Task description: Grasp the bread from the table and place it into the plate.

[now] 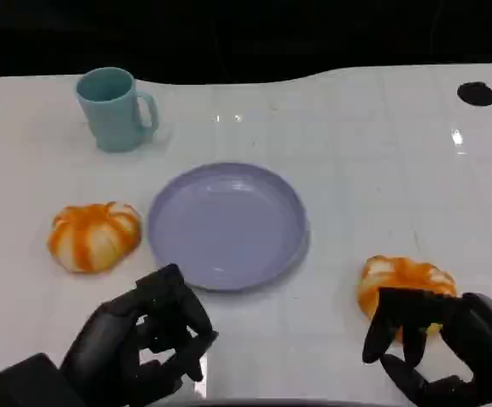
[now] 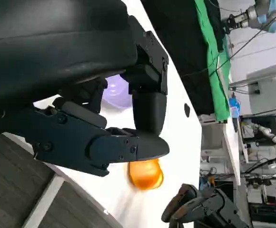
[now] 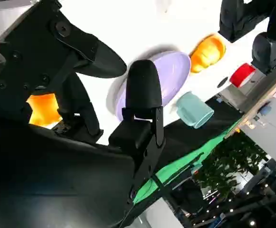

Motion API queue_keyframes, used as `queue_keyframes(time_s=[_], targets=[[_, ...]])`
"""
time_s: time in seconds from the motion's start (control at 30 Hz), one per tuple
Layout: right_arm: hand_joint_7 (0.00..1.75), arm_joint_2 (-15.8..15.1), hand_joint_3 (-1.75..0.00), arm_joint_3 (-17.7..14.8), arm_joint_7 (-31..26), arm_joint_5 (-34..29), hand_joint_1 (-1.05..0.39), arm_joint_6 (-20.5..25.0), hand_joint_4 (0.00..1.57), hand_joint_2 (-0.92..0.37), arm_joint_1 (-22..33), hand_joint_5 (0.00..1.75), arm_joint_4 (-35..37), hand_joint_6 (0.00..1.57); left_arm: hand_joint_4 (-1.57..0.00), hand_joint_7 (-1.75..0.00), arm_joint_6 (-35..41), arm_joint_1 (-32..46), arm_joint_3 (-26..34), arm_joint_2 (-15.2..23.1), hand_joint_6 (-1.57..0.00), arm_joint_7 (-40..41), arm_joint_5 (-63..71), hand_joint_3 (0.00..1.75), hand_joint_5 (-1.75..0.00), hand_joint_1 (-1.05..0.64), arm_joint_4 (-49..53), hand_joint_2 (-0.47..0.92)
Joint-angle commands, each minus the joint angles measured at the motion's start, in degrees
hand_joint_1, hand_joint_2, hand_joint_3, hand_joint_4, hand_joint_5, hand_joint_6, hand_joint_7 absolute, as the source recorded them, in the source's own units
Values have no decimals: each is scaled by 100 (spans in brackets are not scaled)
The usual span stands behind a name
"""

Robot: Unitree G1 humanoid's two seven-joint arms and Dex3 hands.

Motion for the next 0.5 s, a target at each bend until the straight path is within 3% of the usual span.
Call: queue_keyframes(time_s=[0.03, 0.5], targets=[[135, -67, -133, -18, 15, 45, -16, 16, 79, -28, 31, 171, -41, 78, -69, -168, -19, -4, 54, 81, -52, -22, 3, 41, -175, -56, -44, 92], [130, -66, -130, -17, 20, 35, -15, 44, 79, -28, 23, 167, -41, 79, -69, -167, 24, 0, 61, 81, -51, -4, 10, 41, -175, -55, -59, 92]])
